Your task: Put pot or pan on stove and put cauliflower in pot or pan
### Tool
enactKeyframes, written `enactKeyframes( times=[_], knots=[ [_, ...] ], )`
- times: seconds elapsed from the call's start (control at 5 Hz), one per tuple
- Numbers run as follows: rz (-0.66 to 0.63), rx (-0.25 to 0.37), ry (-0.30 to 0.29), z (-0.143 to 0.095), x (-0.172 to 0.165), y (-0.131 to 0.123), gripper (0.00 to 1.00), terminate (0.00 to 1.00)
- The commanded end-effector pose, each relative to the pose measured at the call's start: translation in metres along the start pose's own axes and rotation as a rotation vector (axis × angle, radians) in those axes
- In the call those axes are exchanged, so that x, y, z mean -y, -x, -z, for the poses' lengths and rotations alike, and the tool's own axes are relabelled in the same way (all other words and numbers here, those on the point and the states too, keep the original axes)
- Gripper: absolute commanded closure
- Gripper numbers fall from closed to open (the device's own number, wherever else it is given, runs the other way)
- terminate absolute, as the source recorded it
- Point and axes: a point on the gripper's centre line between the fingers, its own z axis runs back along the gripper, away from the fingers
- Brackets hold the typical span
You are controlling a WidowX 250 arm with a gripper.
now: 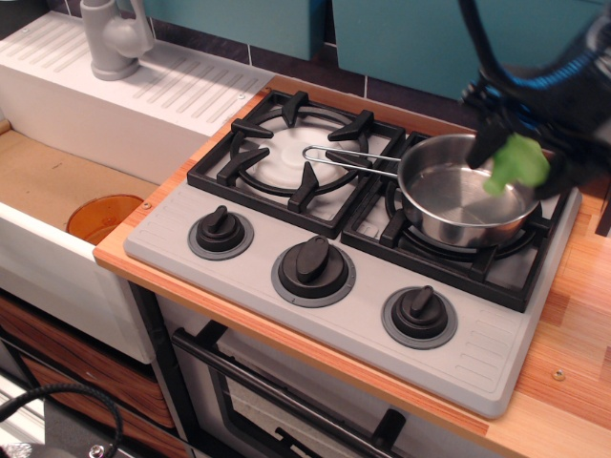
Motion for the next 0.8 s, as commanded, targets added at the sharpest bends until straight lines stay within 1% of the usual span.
enactKeyframes(
  times=[0.0, 0.2, 0.4, 0.6],
  knots=[
    [-0.021, 0.08, 0.064, 0.016, -0.013, -0.039, 1.0, 0.0],
    [-0.039, 0.05, 0.063, 0.017, -0.012, -0.036, 0.0, 0.0],
    [-0.051, 0.022, 0.063, 0.007, -0.01, -0.031, 0.0, 0.0],
    [-0.042, -0.007, 0.065, -0.009, -0.015, -0.027, 0.0, 0.0]
  ],
)
